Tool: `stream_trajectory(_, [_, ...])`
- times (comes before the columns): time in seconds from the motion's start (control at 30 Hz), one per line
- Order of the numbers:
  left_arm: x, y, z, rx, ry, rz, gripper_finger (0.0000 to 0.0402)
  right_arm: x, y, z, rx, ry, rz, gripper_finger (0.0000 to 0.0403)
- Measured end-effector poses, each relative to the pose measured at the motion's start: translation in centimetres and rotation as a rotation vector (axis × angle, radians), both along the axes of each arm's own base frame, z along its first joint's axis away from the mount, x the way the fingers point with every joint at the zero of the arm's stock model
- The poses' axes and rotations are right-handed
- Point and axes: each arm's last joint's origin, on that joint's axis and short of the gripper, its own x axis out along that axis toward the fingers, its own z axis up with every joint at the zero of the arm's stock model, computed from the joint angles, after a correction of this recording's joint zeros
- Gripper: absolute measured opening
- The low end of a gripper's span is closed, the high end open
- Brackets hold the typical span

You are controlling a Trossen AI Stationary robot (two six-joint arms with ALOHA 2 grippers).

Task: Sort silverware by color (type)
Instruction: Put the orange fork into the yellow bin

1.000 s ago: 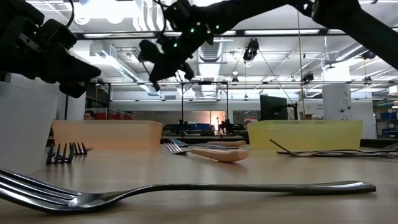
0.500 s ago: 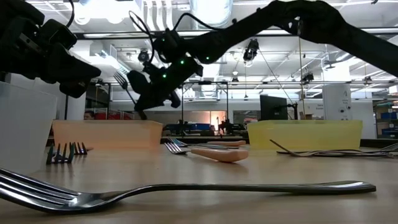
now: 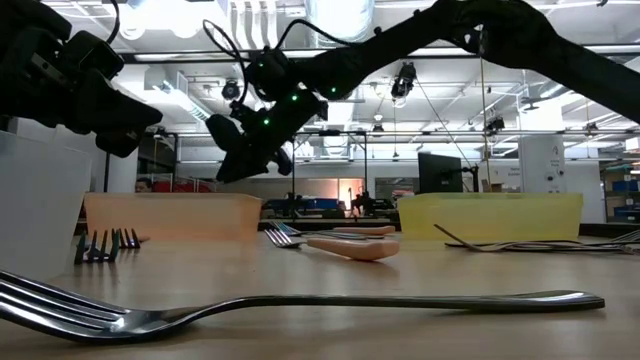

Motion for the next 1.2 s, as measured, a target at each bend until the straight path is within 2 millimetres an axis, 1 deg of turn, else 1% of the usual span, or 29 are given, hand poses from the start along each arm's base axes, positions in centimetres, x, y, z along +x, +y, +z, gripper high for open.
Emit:
stream_trajectory(0.03, [0.0,0.0,0.0,0.000,0.000,0.000,0.0000,-0.4,0.1,0.5,0.000,0.029,0.005,0.0076])
stream_trajectory(0.1, [0.0,0.0,0.0,0.000,0.000,0.000,0.0000,-1.5,0.4,2.1,0.000,0.094,0.018,0.0082])
stream_trajectory(0.2, [0.0,0.0,0.0,0.000,0.000,0.000,0.0000,-3.8,0.7,4.8,0.017,0.202,0.024,0.0086])
stream_trajectory(0.27, [0.0,0.0,0.0,0.000,0.000,0.000,0.0000,-5.5,0.6,5.8,0.044,0.290,0.010,0.0085])
stream_trajectory(0.3, [0.0,0.0,0.0,0.000,0.000,0.000,0.0000,-6.3,0.5,6.1,0.063,0.342,0.000,0.0084])
stream_trajectory(0.43, [0.0,0.0,0.0,0.000,0.000,0.000,0.0000,-9.6,0.3,6.3,0.161,0.581,-0.039,0.0079])
stream_trajectory(0.53, [0.0,0.0,0.0,0.000,0.000,0.000,0.0000,-11.3,-0.2,6.4,0.189,0.698,-0.048,0.0075])
stream_trajectory(0.63, [0.0,0.0,0.0,0.000,0.000,0.000,0.0000,-11.9,-1.5,6.1,0.164,0.729,-0.089,0.0073])
stream_trajectory(0.73, [0.0,0.0,0.0,0.000,0.000,0.000,0.0000,-12.6,-3.2,5.1,0.178,0.741,-0.119,0.0073])
stream_trajectory(0.87, [0.0,0.0,0.0,0.000,0.000,0.000,0.0000,-14.2,-5.5,3.0,0.239,0.798,-0.174,0.0077])
stream_trajectory(0.93, [0.0,0.0,0.0,0.000,0.000,0.000,0.0000,-14.7,-6.3,1.8,0.297,0.811,-0.174,0.0079])
stream_trajectory(1.0, [0.0,0.0,0.0,0.000,0.000,0.000,0.0000,-14.8,-6.6,0.8,0.327,0.815,-0.146,0.0082])
stream_trajectory(1.07, [0.0,0.0,0.0,0.000,0.001,0.000,0.0000,-14.6,-6.6,-0.1,0.319,0.832,-0.113,0.0086])
stream_trajectory(1.2, [0.0,0.0,0.0,0.000,0.001,0.000,0.0000,-14.5,-6.5,-1.2,0.296,0.846,-0.070,0.0100])
